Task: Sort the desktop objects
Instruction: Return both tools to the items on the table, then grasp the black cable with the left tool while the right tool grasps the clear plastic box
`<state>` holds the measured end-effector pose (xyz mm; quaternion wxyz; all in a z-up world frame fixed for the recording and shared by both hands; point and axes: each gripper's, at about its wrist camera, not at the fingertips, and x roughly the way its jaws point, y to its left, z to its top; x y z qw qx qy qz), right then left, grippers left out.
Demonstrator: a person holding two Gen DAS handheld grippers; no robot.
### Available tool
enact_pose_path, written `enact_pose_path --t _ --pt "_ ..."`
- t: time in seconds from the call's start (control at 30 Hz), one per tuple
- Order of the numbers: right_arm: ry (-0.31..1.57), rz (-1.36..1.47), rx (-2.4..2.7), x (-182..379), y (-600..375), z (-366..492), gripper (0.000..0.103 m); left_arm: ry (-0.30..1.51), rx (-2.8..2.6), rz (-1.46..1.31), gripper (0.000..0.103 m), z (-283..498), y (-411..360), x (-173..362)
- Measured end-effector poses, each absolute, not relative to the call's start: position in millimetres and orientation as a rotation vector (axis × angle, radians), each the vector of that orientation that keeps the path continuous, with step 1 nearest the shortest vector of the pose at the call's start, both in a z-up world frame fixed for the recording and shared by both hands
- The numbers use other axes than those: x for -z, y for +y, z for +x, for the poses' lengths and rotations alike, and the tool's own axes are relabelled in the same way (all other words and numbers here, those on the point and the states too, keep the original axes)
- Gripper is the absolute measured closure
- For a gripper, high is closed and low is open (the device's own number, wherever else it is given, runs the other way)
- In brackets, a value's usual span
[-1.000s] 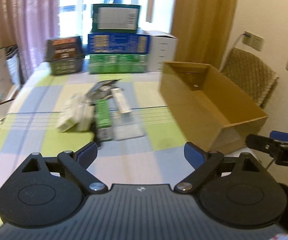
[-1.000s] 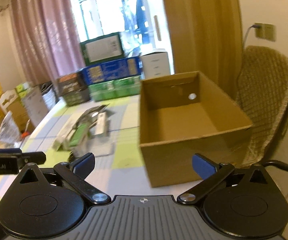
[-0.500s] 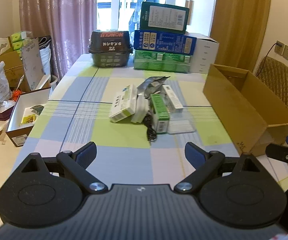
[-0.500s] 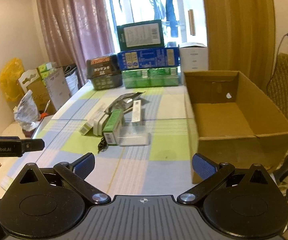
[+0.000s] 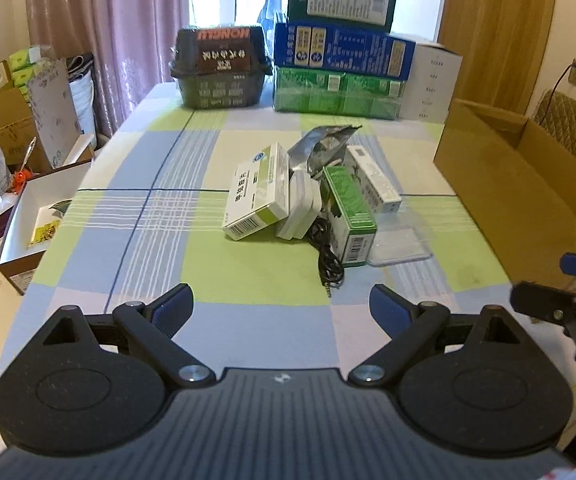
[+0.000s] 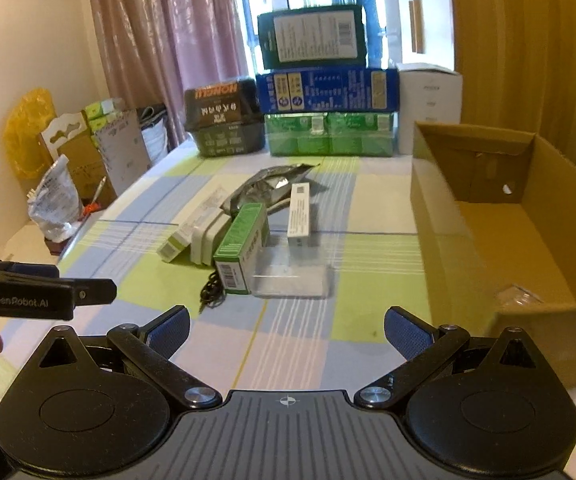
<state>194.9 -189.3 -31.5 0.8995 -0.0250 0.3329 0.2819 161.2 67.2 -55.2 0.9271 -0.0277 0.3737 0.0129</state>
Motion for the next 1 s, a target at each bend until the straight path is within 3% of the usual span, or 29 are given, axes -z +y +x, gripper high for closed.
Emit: enact_pose_path --t 0.2,0.6,0.7,0.87,1.0 --pt "0.730 -0.054 -0.567 66 -174 233 0.002 0.793 0.015 -0.031 0.015 197 66 83" --pt "0.755 -0.075 -0.562 102 -166 277 0.002 0.835 0.135 0.012 0.038 254 48 128" --pt "0.756 -0.077 -0.563 106 -164 283 0.002 0.842 0.153 0.021 0.047 264 43 135" --pt "0.748 -0.080 -0.569 110 -159 291 0.002 0.859 0.166 0.028 0.080 272 39 142" --pt "0.740 -0.083 -0.587 112 -150 295 0.002 0.874 0.154 0.025 0.082 267 43 141"
